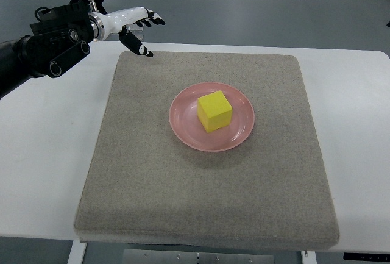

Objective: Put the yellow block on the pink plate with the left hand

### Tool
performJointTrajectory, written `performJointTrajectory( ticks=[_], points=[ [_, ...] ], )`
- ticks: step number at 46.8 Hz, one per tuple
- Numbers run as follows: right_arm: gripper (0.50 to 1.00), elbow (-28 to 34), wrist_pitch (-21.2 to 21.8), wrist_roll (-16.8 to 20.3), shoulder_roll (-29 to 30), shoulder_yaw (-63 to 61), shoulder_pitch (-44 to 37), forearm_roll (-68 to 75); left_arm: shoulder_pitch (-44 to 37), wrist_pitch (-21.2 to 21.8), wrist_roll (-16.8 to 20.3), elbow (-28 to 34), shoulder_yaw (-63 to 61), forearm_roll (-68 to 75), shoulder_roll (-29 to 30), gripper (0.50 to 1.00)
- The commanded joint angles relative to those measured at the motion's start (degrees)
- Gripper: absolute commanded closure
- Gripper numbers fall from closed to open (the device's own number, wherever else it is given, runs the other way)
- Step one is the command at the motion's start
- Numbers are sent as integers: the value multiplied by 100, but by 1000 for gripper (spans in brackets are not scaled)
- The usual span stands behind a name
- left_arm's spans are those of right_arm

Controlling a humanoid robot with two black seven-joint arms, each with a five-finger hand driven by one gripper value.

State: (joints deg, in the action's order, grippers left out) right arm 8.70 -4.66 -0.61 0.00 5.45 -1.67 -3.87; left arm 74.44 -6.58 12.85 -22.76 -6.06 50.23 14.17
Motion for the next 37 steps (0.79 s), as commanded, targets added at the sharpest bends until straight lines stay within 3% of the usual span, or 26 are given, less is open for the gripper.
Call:
performJointTrajectory(
  ticks=[1, 13, 19, 29, 37],
  points=[
    [576, 0, 0, 0, 0, 0, 0, 0, -34, 51, -169, 183, -1, -539, -55, 666],
    [576, 0, 0, 0, 0, 0, 0, 0, -403, 991, -222, 377, 8, -2289, -143, 666],
    [576, 0, 0, 0, 0, 0, 0, 0, -649, 1229, -222, 658, 96, -2851, -310, 666],
    [576, 0, 0, 0, 0, 0, 0, 0, -808, 1097, -143, 711, 763, -3853, -319, 664],
    [576, 0, 0, 0, 0, 0, 0, 0, -983, 386, 41, 711, 1659, -3951, -310, 664]
  ],
)
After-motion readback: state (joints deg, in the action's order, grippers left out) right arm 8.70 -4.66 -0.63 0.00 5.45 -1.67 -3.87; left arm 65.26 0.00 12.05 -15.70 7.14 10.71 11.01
